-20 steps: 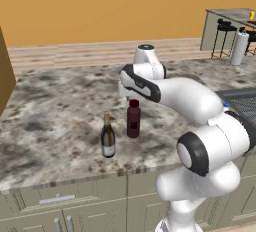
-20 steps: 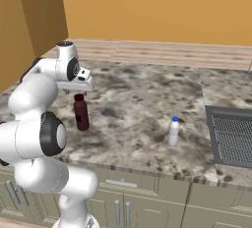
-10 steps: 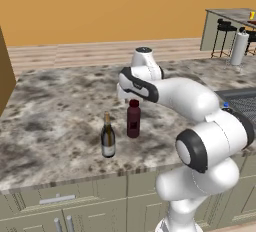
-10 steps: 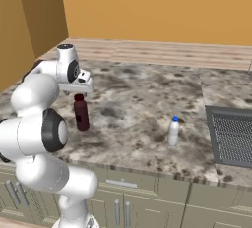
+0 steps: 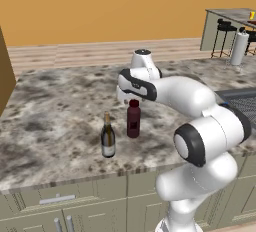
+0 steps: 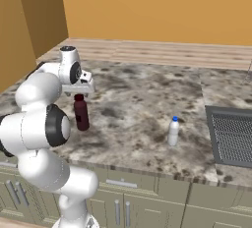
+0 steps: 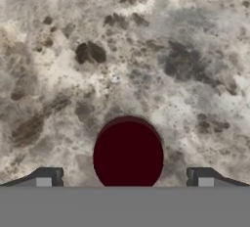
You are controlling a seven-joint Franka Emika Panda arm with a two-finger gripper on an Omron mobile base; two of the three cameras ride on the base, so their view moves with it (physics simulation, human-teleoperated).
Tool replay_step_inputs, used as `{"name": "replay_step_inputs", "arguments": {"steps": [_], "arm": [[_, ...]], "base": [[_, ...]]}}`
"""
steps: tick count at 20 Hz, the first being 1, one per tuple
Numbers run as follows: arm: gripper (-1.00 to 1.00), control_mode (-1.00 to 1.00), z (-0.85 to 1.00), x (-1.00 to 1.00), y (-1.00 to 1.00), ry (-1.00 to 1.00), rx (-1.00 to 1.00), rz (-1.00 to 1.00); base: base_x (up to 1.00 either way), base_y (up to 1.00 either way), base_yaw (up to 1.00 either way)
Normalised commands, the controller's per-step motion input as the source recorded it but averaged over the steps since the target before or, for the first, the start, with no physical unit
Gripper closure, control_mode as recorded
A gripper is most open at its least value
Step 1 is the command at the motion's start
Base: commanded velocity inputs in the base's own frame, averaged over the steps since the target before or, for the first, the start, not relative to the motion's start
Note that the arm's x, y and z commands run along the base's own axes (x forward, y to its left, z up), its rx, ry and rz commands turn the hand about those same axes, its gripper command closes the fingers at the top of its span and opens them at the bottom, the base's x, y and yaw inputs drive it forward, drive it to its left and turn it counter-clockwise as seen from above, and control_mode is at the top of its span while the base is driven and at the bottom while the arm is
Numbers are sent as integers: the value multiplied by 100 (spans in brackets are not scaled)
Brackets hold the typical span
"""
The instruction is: Place the drinks on the dining counter in a tight cluster.
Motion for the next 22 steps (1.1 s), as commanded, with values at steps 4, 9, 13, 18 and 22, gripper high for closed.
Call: {"name": "replay_step_inputs", "arguments": {"steps": [4, 9, 13, 18, 22], "arm": [[-100, -100, -6, -1, 0, 0, 0, 5], [-100, -100, -12, 6, 0, 0, -1, 6], [-100, -100, -12, 6, 0, 0, -2, 8], [-100, -100, -15, 3, 0, 0, -1, 7], [-100, -100, -20, 0, 0, 0, 0, 6]], "base": [[0, 0, 0], [0, 0, 0], [0, 0, 0], [0, 0, 0], [0, 0, 0]]}}
